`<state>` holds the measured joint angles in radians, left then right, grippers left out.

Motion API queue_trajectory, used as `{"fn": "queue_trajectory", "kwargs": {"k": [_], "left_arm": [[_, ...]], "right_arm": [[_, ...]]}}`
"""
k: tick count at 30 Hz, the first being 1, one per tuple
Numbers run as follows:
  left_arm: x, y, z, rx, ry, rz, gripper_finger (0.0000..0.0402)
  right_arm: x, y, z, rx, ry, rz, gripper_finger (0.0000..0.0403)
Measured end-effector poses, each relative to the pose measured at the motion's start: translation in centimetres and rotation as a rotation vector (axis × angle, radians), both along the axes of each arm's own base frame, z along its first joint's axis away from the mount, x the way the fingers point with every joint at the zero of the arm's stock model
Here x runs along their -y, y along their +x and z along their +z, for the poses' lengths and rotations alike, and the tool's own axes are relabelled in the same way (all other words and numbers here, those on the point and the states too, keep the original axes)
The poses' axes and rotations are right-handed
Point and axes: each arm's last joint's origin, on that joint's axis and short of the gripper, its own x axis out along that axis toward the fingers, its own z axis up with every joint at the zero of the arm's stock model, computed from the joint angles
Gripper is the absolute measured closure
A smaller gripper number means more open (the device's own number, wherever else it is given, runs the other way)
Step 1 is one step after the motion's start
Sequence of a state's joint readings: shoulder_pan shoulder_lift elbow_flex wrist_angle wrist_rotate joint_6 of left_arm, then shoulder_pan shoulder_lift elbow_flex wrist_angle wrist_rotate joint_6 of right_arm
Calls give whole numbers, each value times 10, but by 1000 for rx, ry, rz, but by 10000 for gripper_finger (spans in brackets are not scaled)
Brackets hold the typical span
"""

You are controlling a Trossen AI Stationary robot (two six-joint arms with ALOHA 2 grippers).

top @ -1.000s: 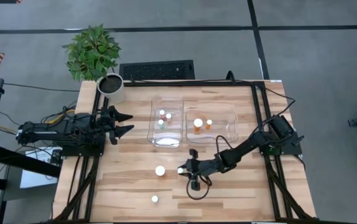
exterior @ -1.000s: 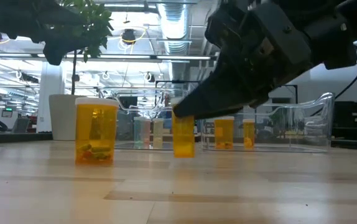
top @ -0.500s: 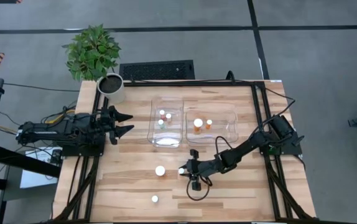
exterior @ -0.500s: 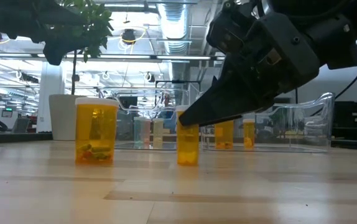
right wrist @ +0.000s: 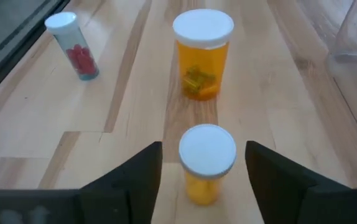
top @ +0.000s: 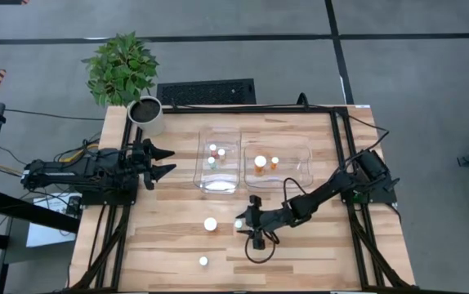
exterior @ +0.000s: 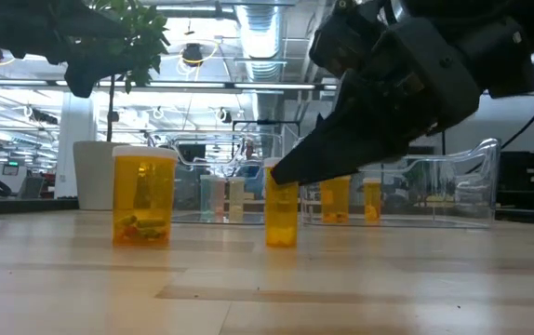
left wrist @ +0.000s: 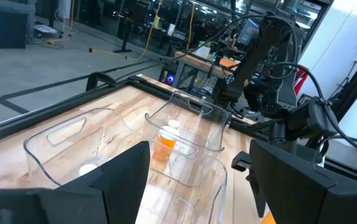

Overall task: Pick and place medicine bottles into bin by pill shape (circle, oval)
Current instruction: Put the small orange pill bottle into the left transparent bin

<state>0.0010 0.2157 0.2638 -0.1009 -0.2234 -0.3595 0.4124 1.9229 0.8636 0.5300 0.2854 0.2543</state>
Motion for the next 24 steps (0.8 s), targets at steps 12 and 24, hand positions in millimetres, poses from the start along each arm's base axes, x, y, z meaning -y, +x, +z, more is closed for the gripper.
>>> {"fn": "queue_trajectory", "kwargs": {"k": [12,24], "left_arm": [[0,0,-1,-10,0,1,132],[0,0,-2,-20,0,1,132]], "right_arm": [[2,0,79,-228,-187,89,154],[-8,38,109,-431,-255,221,153]]}}
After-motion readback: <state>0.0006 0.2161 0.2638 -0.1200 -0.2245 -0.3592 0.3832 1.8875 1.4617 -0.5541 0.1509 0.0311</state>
